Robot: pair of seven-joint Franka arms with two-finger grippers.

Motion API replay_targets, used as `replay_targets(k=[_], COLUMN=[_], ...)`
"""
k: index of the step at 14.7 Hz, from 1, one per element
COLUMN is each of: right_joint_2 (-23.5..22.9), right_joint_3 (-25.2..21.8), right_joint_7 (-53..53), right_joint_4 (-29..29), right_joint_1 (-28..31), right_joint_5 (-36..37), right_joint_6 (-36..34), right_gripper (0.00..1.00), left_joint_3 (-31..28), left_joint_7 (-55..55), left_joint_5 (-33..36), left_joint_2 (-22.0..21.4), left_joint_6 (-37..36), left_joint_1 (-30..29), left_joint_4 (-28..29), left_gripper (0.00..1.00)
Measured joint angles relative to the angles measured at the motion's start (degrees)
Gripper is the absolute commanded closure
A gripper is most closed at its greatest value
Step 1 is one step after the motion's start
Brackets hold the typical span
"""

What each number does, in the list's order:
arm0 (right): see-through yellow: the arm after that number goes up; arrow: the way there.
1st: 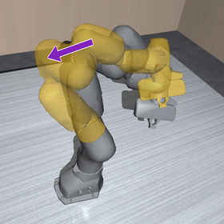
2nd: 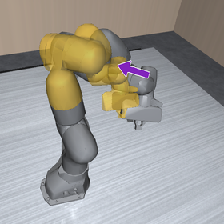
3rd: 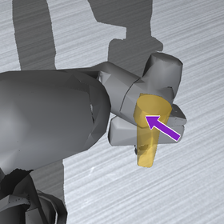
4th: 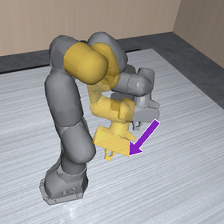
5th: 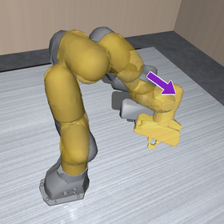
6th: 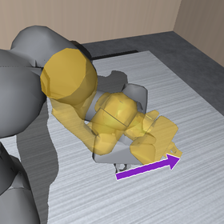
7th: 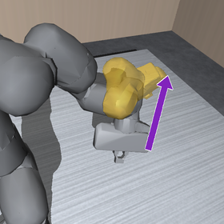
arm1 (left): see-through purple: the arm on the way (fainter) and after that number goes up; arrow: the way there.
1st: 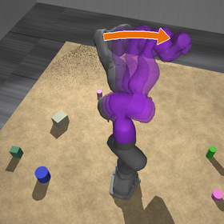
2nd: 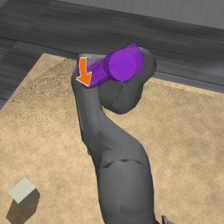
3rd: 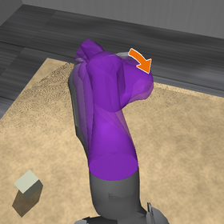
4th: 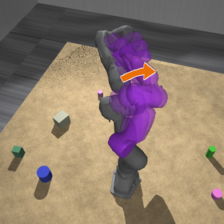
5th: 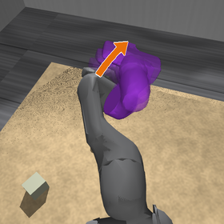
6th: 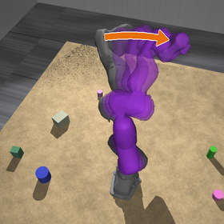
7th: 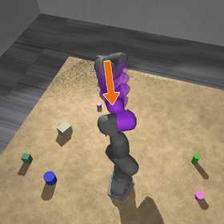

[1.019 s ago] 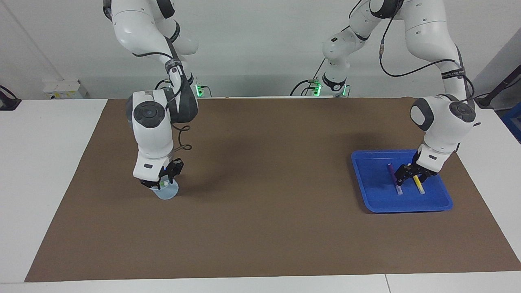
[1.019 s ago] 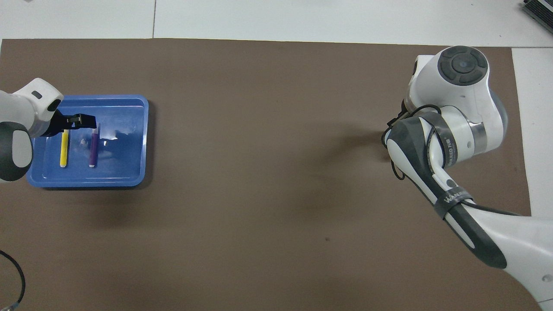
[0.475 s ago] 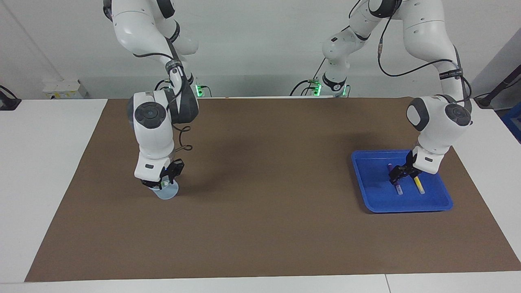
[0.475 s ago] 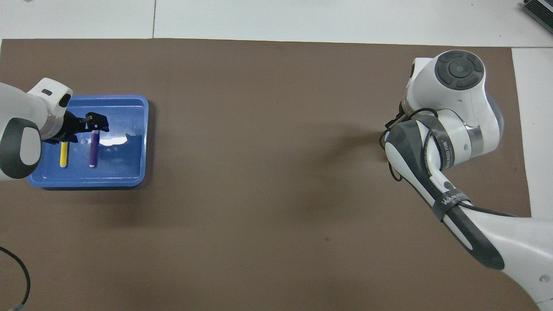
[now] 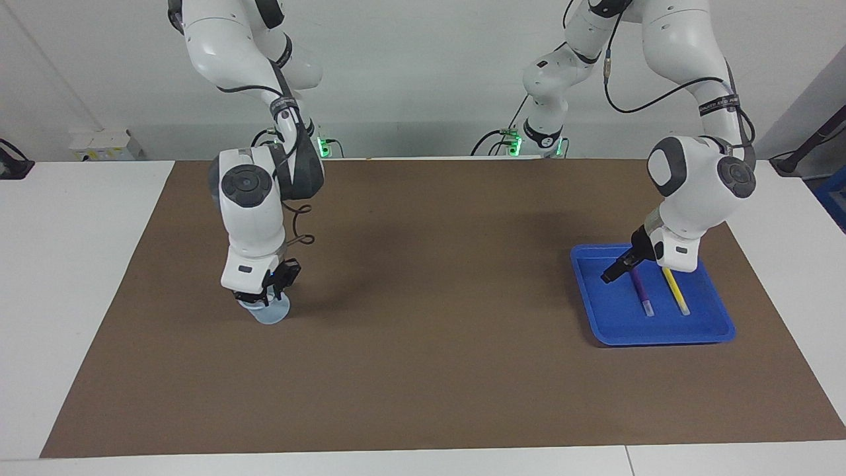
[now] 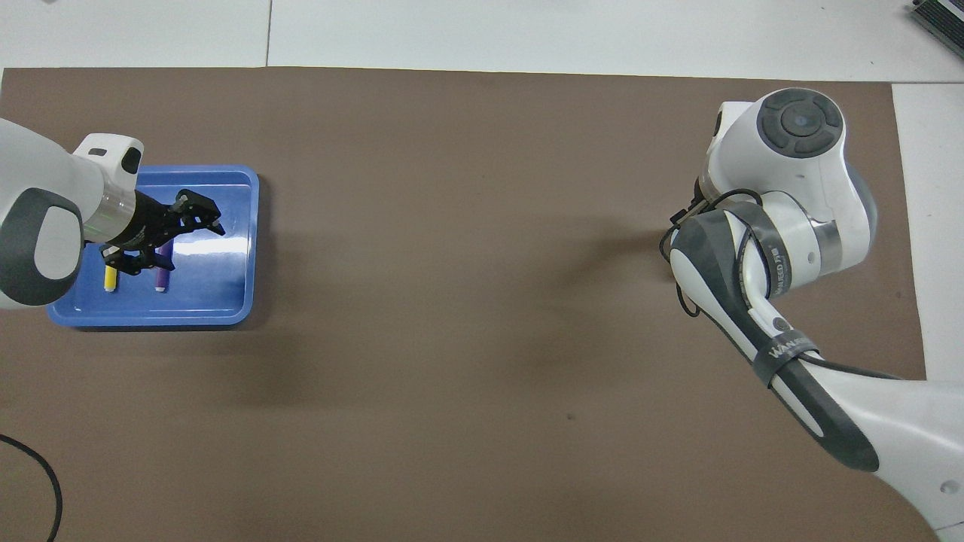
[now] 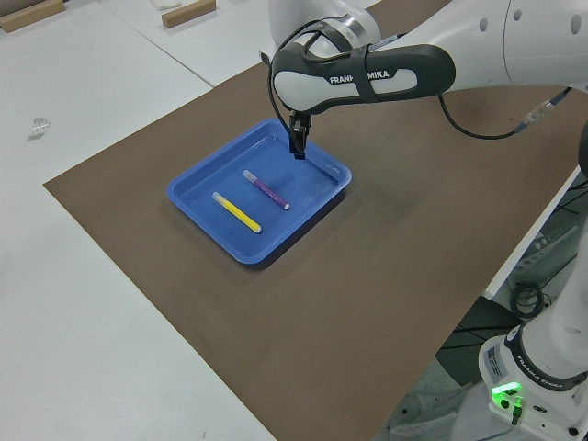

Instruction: Right arm passes pens to left for tray arrangement

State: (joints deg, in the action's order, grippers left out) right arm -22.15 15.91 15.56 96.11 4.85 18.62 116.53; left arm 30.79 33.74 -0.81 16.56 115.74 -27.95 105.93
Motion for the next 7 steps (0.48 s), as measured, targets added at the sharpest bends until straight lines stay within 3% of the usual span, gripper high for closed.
replay_targets(k=[4,7], right_joint_2=[0.00,0.00], right_joint_3=[0.05,0.07], right_joint_7=[-0.84,-0.98], right_joint_4=[0.02,0.03], right_joint_1=[-0.05,-0.07], right_joint_5=[0.00,0.00], right_joint_6=[0.00,0.00], right_gripper=[0.73,0.70], left_joint_3=[0.53,0.54], left_joint_7=[0.96,-4.92], left_joint_5=[-2.98,-3.07], left_joint_2=[-0.64,-1.84], left_joint_6=[-0.99,-0.93], left_joint_1=[0.02,0.01], left_joint_4=[-0.02,-0.26], left_gripper=[0.00,0.00])
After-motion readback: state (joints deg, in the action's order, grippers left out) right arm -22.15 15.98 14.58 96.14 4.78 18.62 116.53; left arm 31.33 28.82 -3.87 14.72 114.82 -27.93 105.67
